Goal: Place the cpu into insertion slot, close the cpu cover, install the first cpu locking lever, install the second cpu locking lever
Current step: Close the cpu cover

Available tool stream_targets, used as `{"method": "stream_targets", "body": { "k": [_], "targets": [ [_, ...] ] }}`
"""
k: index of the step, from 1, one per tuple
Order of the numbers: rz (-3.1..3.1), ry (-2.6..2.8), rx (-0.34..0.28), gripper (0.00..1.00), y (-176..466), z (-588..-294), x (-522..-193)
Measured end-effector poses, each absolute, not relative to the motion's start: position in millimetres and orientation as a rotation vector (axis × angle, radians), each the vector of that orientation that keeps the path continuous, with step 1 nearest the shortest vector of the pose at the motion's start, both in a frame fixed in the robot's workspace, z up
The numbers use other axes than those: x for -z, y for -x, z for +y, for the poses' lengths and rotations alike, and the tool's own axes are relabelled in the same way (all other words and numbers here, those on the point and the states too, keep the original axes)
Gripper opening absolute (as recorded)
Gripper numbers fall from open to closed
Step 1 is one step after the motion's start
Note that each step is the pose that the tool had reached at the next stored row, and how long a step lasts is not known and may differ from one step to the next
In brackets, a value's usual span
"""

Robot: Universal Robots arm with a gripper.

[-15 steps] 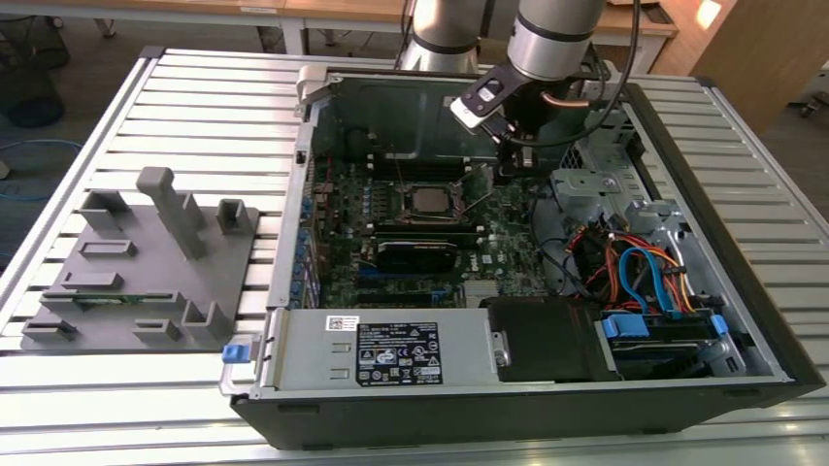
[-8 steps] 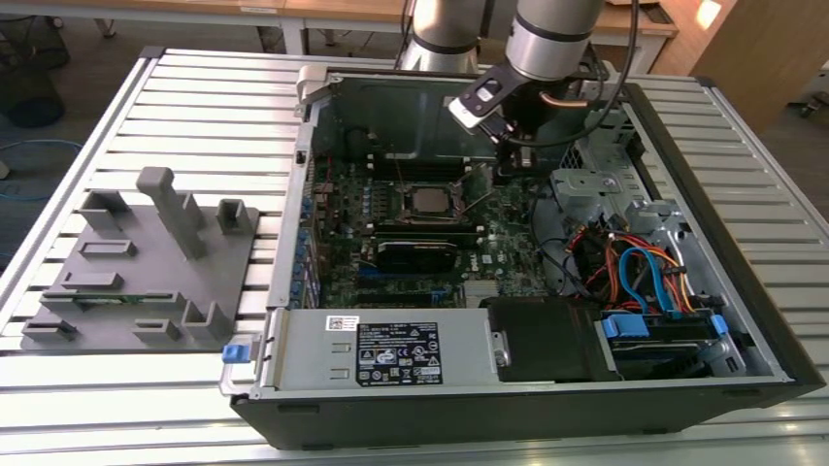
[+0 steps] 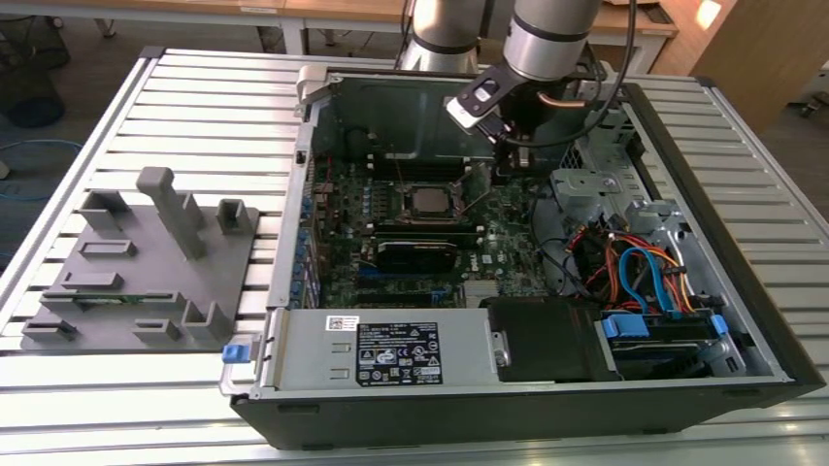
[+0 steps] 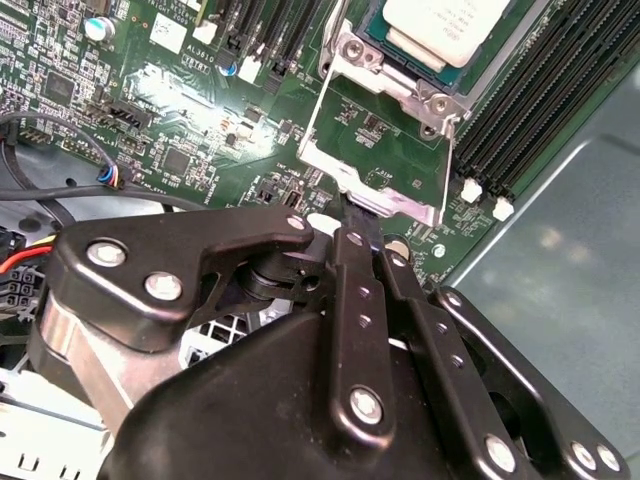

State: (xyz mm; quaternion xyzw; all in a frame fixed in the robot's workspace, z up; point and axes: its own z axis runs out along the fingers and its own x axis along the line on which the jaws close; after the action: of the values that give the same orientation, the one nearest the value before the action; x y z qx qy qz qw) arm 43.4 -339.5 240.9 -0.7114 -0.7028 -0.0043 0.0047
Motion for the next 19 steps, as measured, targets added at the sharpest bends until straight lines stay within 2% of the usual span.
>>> {"method": "stream_targets", "body": {
  "k": [19],
  "targets": [
    [-2.199,2.226,0.008,0.1,-39.1,-339.5,-239.7]
  ]
}}
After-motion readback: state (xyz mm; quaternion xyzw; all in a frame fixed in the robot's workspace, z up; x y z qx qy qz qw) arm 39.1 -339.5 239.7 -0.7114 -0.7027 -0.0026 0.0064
